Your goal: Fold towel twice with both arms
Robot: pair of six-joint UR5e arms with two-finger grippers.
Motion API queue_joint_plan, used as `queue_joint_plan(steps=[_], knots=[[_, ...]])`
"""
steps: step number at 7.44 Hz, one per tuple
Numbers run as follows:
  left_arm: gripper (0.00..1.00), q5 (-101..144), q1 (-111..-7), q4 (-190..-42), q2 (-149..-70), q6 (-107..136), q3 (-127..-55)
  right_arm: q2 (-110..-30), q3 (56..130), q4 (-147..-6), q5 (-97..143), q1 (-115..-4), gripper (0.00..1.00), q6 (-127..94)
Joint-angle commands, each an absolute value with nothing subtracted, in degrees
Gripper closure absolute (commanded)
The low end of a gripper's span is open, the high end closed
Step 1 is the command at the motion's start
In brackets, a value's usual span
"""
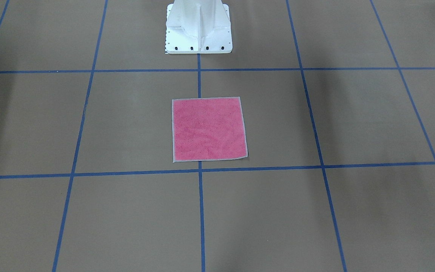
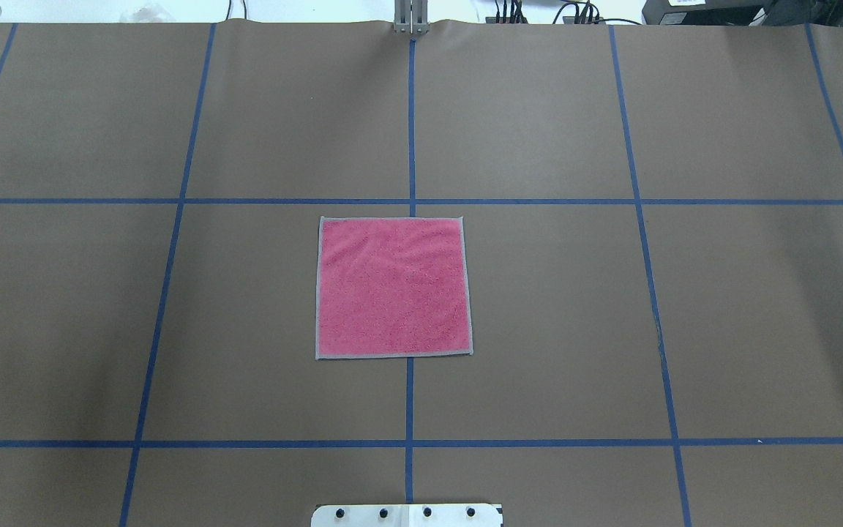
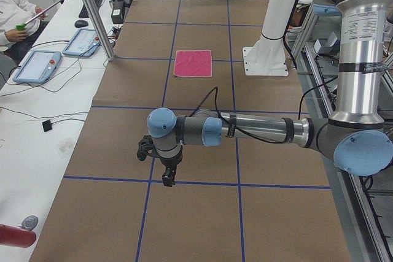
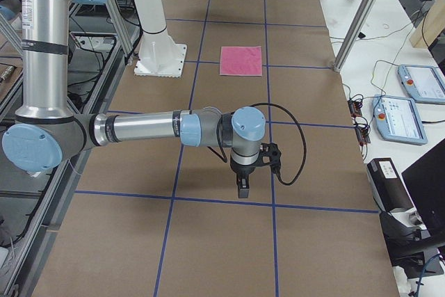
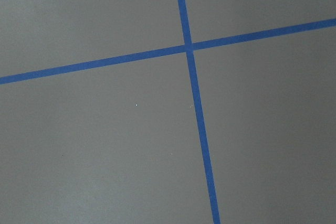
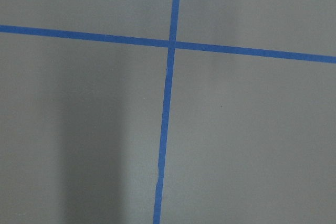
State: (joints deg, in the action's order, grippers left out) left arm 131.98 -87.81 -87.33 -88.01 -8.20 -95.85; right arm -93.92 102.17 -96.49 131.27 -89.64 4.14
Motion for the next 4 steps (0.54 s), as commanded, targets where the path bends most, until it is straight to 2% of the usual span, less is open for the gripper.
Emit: queue_joint_plan(steps=[1, 2, 3, 4], knots=[[0.0, 131.8, -87.8, -94.3, -87.7, -8.2, -95.3, -89.9, 102.2, -95.6, 131.6, -89.5, 0.0, 3.8], [0.0, 131.7, -87.8, -97.7, -88.3, -8.1, -95.2, -89.7, 102.5, -94.2, 131.7, -89.5, 0.0, 4.5], [0.0, 131.7, -87.9, -102.9, -87.9, -8.2, -94.9, -90.3, 101.7, -86.6, 131.7, -89.5, 0.0, 4.4], [0.0, 131.8, -87.9, -108.0, -88.5, -7.8, -92.2, -90.7, 101.5, -84.2, 131.7, -89.5, 0.0, 4.0]])
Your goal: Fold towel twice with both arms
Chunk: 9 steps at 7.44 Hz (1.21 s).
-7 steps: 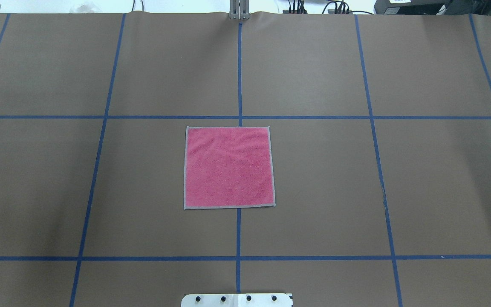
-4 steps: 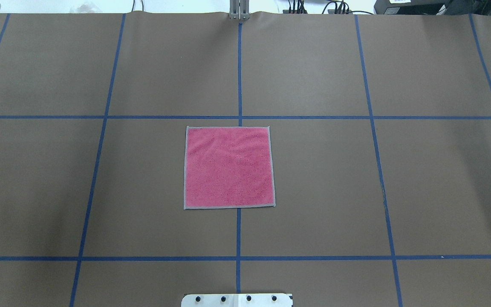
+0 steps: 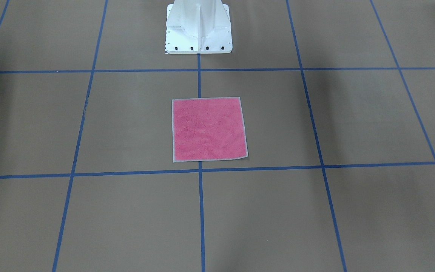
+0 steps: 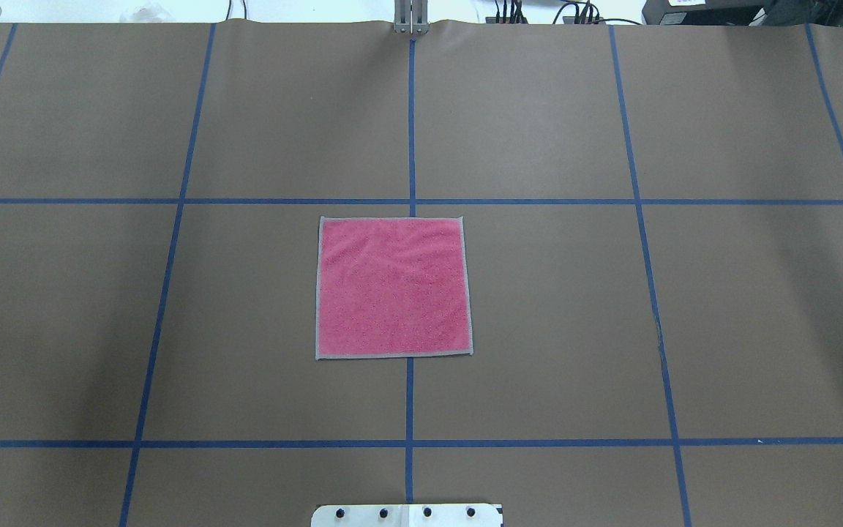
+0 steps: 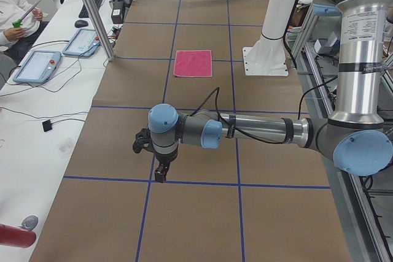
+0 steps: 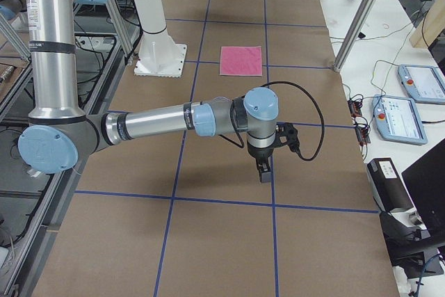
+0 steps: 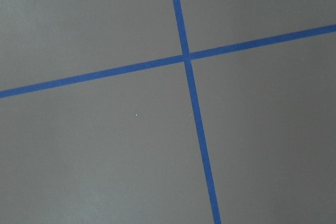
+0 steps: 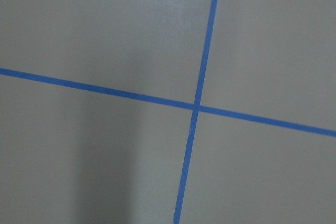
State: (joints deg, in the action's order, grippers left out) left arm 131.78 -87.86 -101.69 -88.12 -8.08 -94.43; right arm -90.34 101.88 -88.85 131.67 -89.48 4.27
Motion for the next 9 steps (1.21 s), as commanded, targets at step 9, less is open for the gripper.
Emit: queue_joint_plan(steps=[9], knots=[[0.0, 135.2, -80.6, -112.4, -94.6, 6.6, -96.2, -88.9, 103.3, -76.3, 131.4, -81.6, 0.0, -14.8]])
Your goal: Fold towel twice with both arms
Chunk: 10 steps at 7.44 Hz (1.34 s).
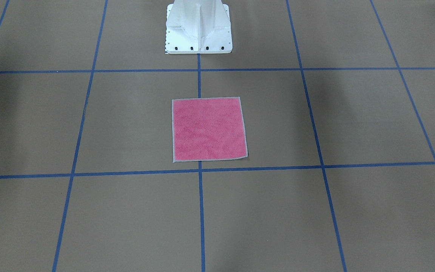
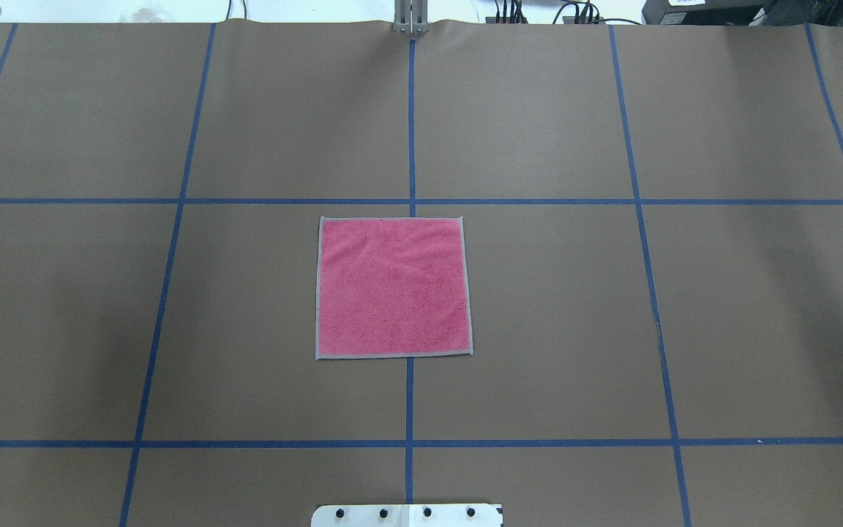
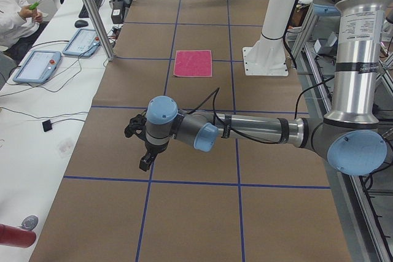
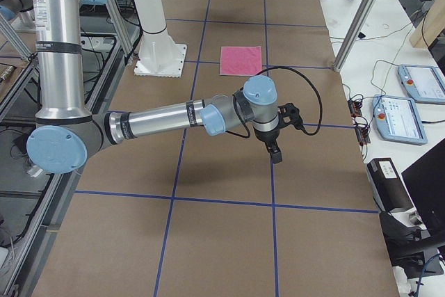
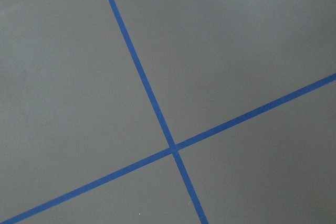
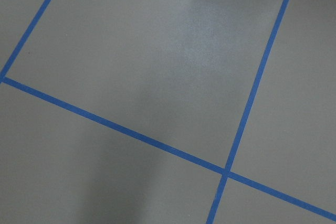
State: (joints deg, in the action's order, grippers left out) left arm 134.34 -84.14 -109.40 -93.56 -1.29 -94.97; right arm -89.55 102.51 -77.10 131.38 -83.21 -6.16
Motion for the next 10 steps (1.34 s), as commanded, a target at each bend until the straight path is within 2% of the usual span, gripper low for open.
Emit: queue_joint_plan(steps=[1, 3, 6, 8, 10], knots=[[0.0, 134.8, -77.3, -120.6, -94.7, 18.9, -96.4, -88.9, 103.4, -72.4, 131.7, -79.6, 0.0, -22.7], [0.0, 132.6, -71.5, -127.5, -94.6, 35.3, -96.5, -88.6, 104.6, -60.1, 126.7, -69.7, 0.01, -44.4], [0.0, 132.1, -65.1, -135.0, -95.5, 52.9, -98.4, -81.7, 108.3, -58.8, 112.6, -50.4, 0.01, -69.4], [0.0, 122.1, -53.0, -135.0, -95.6, 66.6, -104.8, -79.4, 110.7, -59.3, 100.8, -38.3, 0.01, -79.4], [0.0, 111.8, -41.0, -134.8, -96.9, 76.0, -106.8, -79.4, 113.1, -61.4, 94.5, -30.4, 0.01, -83.0]])
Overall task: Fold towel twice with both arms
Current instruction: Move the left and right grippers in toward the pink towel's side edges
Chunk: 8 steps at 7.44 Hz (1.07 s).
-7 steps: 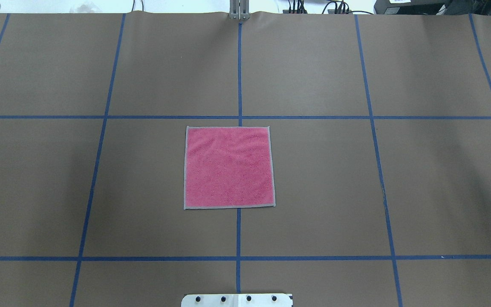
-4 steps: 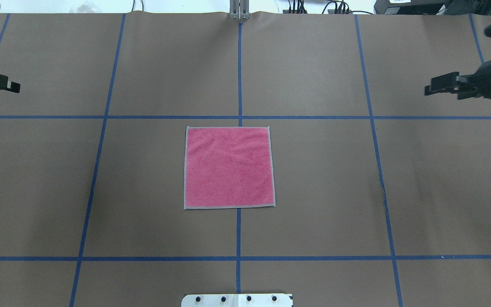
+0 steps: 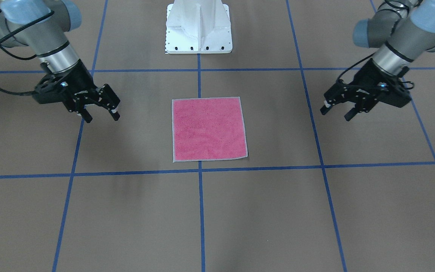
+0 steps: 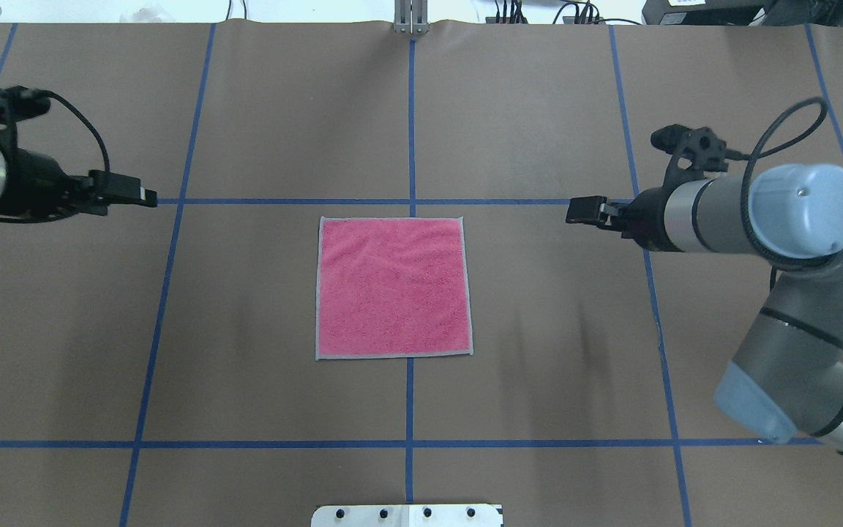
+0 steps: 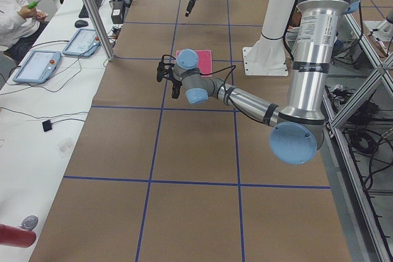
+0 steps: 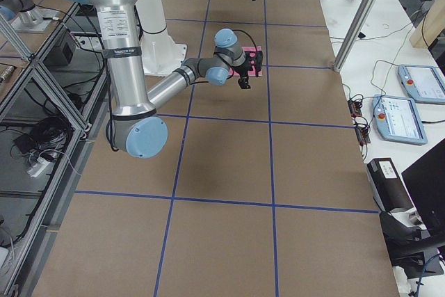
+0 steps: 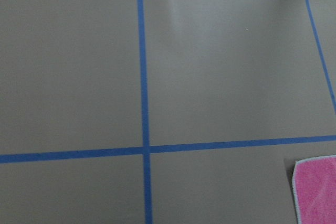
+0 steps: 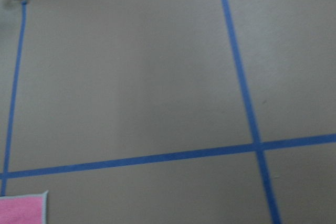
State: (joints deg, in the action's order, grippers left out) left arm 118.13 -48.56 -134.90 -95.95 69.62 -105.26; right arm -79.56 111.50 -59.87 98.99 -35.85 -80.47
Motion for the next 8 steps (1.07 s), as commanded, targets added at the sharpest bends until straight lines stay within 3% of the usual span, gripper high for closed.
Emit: queue_joint_plan(steps=[1, 4, 5, 7, 8], knots=[[0.0, 106.7, -35.5, -134.8, -98.1, 79.8, -106.8, -79.3, 115.4, -63.7, 93.1, -27.8, 0.01, -83.7], [0.05, 93.3, -23.1, -132.4, -102.8, 86.5, -106.3, -75.8, 115.8, -67.0, 84.9, -20.9, 0.01, -87.6], [0.1, 90.8, -20.4, -127.8, -106.3, 87.0, -106.0, -75.2, 115.8, -67.7, 84.5, -20.8, 0.01, -87.6], [0.37, 90.6, -18.6, -123.9, -108.9, 88.2, -105.4, -75.2, 115.8, -67.7, 83.7, -20.7, 0.01, -87.6], [0.37, 90.6, -18.6, -123.8, -108.5, 88.1, -104.4, -75.2, 115.8, -67.7, 83.7, -20.7, 0.01, -87.5]])
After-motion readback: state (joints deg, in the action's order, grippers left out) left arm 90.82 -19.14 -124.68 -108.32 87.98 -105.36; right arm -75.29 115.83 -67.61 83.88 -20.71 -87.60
